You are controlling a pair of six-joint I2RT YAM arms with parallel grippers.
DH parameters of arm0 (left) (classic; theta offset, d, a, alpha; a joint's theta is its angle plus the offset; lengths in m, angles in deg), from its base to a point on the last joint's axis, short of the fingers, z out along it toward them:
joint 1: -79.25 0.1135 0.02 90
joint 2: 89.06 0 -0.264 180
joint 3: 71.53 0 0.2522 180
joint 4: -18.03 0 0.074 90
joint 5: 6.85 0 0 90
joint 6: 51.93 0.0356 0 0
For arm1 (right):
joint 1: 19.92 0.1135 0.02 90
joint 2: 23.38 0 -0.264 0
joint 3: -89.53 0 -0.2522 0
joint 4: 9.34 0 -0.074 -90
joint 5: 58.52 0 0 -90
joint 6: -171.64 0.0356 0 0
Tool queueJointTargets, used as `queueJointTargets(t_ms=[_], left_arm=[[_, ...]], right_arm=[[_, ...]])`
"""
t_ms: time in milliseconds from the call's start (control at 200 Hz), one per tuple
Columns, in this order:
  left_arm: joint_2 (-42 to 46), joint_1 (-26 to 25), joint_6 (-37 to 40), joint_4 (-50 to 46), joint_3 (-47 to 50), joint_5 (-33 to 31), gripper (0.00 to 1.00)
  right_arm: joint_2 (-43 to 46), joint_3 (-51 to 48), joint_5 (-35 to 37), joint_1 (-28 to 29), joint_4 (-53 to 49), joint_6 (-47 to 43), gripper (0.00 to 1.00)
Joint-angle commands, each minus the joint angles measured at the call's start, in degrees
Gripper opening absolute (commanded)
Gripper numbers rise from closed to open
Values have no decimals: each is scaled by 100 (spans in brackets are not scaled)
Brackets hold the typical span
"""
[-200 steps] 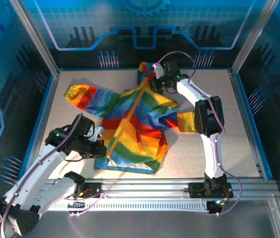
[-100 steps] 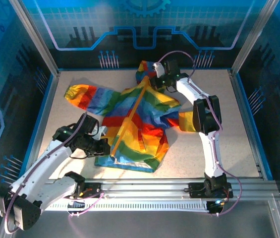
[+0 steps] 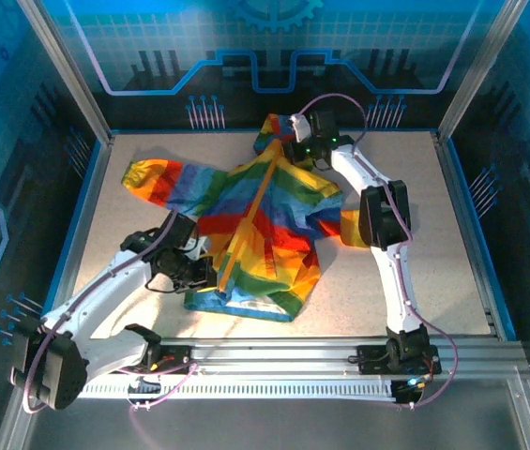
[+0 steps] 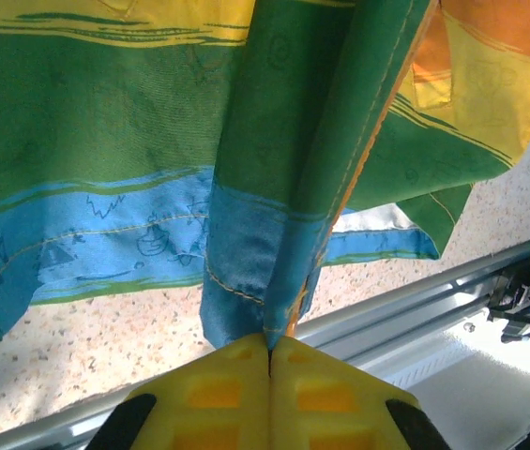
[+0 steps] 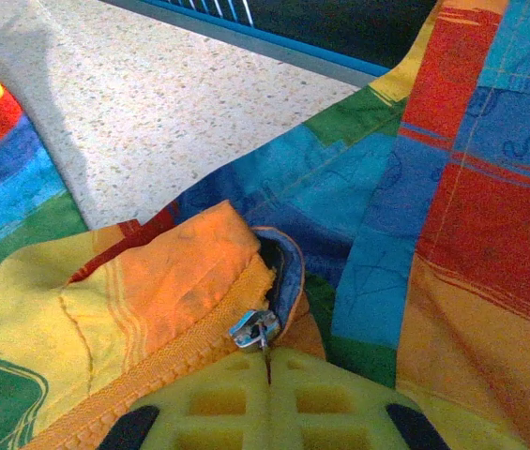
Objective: Zip up the jacket
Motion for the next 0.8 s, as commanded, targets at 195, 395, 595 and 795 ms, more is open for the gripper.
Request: queueJointTargets(t_ms=[195, 395, 595, 795], left_arm=[[-751, 17, -517, 1408, 572, 105, 0], [-1183, 71, -144, 1217, 368, -237, 0], [-941, 389, 195, 1081, 206, -519, 27], [-617, 717, 767, 746, -276, -693, 44]], right_arm=[[-215, 332, 418, -298, 39, -121, 7], [-74, 344, 456, -300, -304, -263, 27], [498, 27, 420, -289, -507, -159, 44], [1721, -1188, 517, -274, -254, -131, 47]])
